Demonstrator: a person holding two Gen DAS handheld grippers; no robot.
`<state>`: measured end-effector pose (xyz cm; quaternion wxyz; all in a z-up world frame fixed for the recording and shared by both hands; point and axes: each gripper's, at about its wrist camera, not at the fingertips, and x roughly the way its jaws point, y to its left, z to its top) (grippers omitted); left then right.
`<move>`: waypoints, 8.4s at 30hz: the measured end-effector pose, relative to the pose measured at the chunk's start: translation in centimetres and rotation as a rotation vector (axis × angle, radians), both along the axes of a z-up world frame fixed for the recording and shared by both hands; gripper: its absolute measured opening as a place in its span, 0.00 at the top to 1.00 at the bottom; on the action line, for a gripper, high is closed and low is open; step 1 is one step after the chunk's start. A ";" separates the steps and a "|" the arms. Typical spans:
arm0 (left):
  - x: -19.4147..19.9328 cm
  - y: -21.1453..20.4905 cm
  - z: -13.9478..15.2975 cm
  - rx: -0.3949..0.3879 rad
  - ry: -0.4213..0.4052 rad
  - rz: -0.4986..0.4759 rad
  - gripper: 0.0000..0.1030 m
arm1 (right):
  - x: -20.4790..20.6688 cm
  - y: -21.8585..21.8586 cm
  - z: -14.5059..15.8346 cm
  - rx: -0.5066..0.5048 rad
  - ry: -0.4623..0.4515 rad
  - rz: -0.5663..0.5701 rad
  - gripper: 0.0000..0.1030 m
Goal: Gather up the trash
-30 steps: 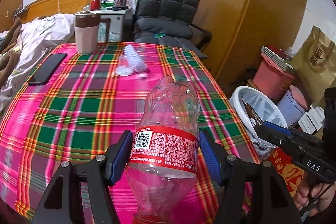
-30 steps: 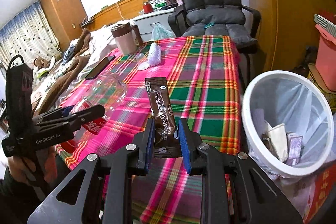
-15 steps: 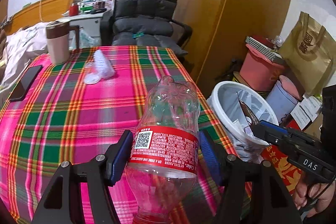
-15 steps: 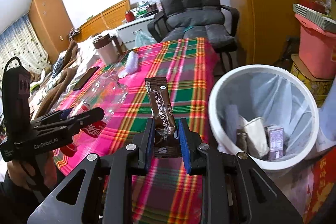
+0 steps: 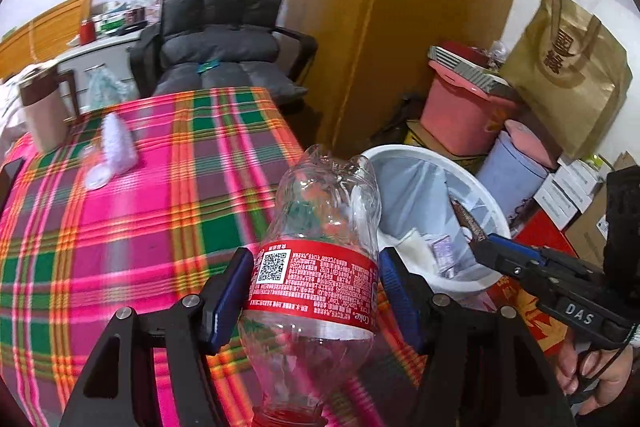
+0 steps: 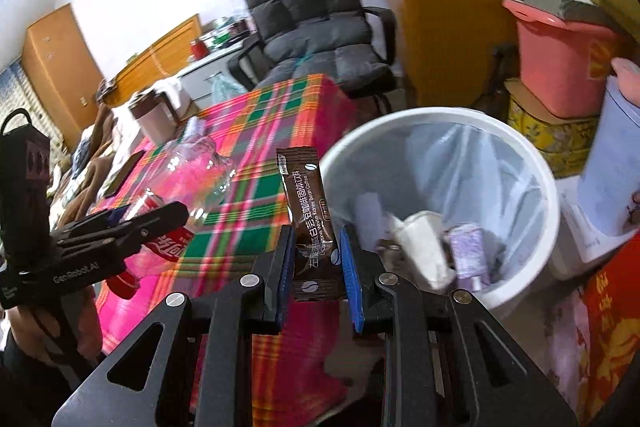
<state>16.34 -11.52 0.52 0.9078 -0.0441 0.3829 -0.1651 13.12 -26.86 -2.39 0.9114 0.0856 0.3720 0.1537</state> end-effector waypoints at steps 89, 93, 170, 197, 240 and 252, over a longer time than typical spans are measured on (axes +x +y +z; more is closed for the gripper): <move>15.6 21.5 -5.0 0.004 0.071 0.378 0.62 | 10.4 16.0 1.2 -0.052 -0.007 0.310 0.59; 16.0 21.8 -5.5 -0.006 0.074 0.368 0.71 | 11.2 16.7 0.9 -0.054 0.009 0.315 0.62; 1.6 9.1 -0.4 -0.023 0.021 0.178 0.71 | 4.6 9.0 -1.6 -0.032 0.103 0.168 0.80; 4.5 -5.7 0.0 -0.050 0.013 -0.113 0.71 | 2.1 -2.9 -1.9 0.068 0.072 -0.078 0.80; 1.8 -6.6 -1.1 -0.031 0.024 -0.142 0.58 | -1.0 -2.0 -0.2 -0.014 0.031 -0.094 0.62; -4.0 -2.4 1.2 0.011 -0.067 -0.033 0.58 | -3.6 1.0 1.0 -0.081 -0.031 -0.043 0.61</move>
